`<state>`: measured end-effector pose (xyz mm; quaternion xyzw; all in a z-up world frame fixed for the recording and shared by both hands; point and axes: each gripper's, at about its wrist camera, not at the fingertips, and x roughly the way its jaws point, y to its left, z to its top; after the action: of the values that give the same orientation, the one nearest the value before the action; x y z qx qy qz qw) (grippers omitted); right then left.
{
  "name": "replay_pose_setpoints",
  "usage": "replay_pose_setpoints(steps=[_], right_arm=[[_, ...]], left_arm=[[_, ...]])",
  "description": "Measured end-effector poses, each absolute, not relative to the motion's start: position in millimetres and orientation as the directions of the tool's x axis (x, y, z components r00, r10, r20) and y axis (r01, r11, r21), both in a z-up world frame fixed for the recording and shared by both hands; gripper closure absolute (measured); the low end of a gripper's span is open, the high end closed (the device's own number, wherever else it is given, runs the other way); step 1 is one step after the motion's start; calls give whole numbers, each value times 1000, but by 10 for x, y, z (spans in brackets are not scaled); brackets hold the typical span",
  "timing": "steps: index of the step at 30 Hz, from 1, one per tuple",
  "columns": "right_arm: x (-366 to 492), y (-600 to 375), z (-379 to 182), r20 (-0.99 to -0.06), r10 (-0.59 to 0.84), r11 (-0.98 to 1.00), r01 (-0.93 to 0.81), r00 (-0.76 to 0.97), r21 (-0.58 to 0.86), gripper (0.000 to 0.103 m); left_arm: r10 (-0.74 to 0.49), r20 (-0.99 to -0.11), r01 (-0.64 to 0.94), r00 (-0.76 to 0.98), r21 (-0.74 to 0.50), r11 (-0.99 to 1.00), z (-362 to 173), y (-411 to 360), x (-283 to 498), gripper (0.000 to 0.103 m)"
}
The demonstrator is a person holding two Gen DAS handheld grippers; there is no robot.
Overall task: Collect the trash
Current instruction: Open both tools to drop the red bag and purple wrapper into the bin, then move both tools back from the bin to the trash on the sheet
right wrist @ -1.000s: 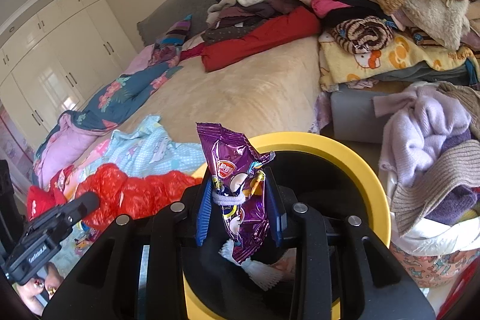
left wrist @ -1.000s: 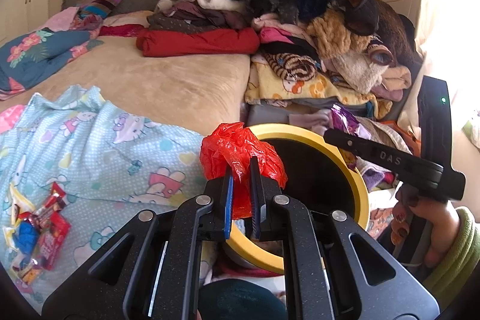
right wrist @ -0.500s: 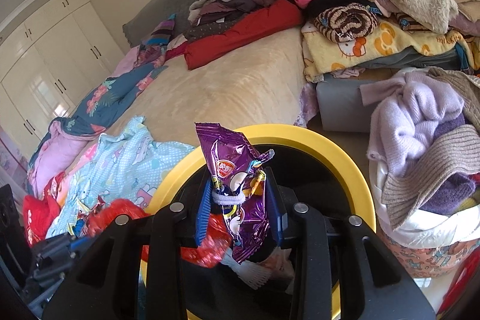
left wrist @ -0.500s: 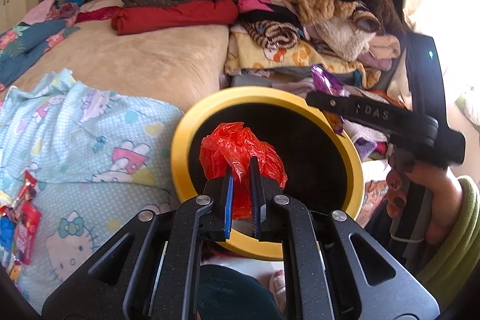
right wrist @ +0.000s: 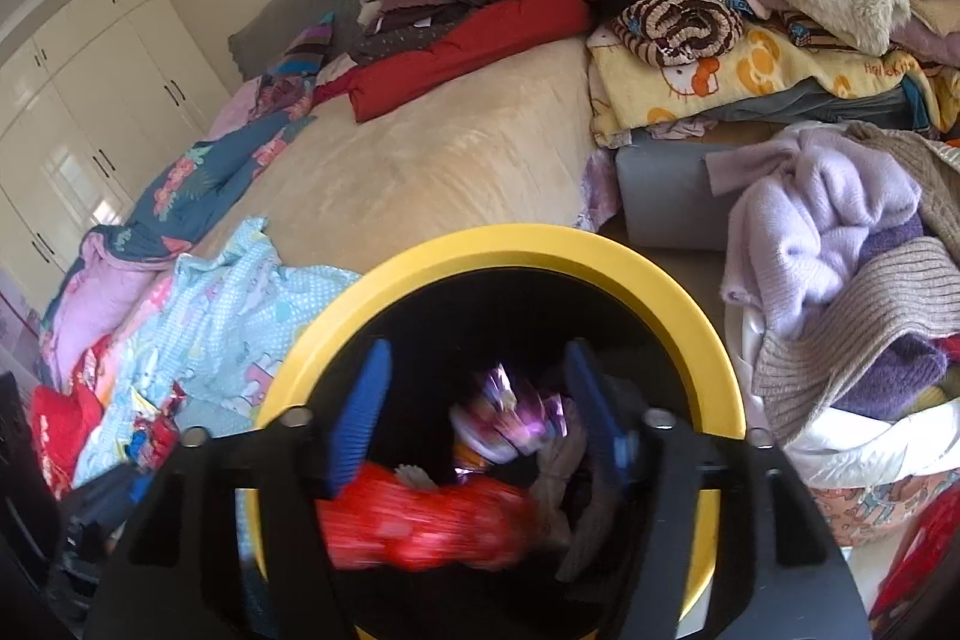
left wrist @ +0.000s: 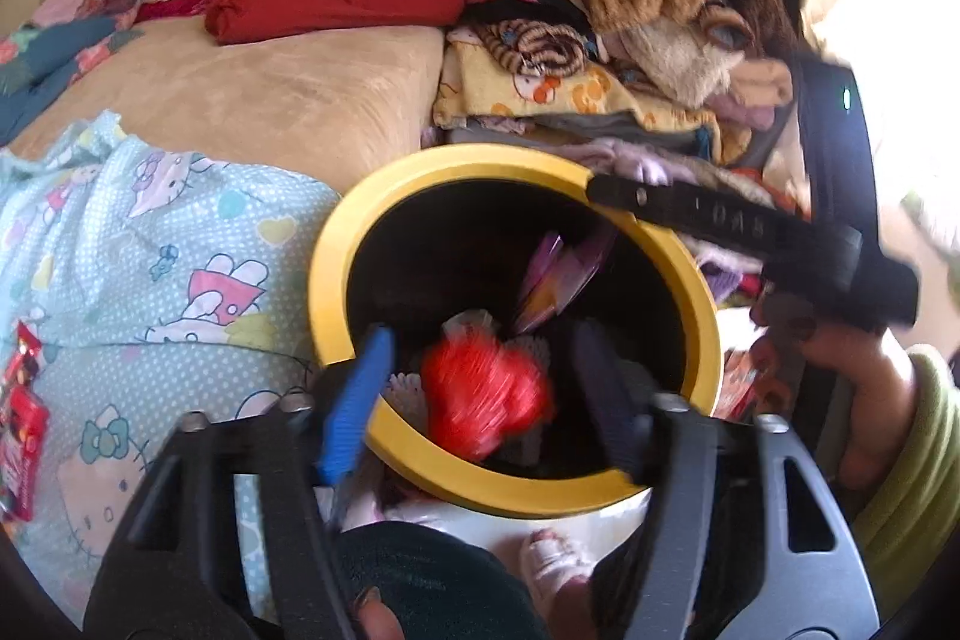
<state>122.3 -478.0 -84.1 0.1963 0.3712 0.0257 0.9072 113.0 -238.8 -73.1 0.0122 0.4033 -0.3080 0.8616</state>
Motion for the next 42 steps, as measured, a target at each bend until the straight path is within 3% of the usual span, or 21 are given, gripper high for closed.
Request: replay_pose_setpoints(steps=[1,3,16,27,42], right_arm=[[1219,-4770,-840,-662,187,925,98,725,368,40],[1213,-4758,-827,-659,177,929,98,731,358,36],[1069,-4430,-538,-572,162,955,18,804,295,17],[1025,-4122,-334,-547,192,957,-33,815,287,17],[990,-3601,-175,-541,240,963,-128,806,237,15]], left_arm=[[-518,-695,524,499,-234,819,-706,-2341,1141,22],[-511,-680,507,526,-232,830,-665,-2284,1141,11],[-459,-625,393,631,-253,884,-459,-1889,1202,11],[-393,-567,330,724,-215,919,-266,-1529,1191,11],[-336,-511,235,791,-254,938,-96,-972,1182,11]])
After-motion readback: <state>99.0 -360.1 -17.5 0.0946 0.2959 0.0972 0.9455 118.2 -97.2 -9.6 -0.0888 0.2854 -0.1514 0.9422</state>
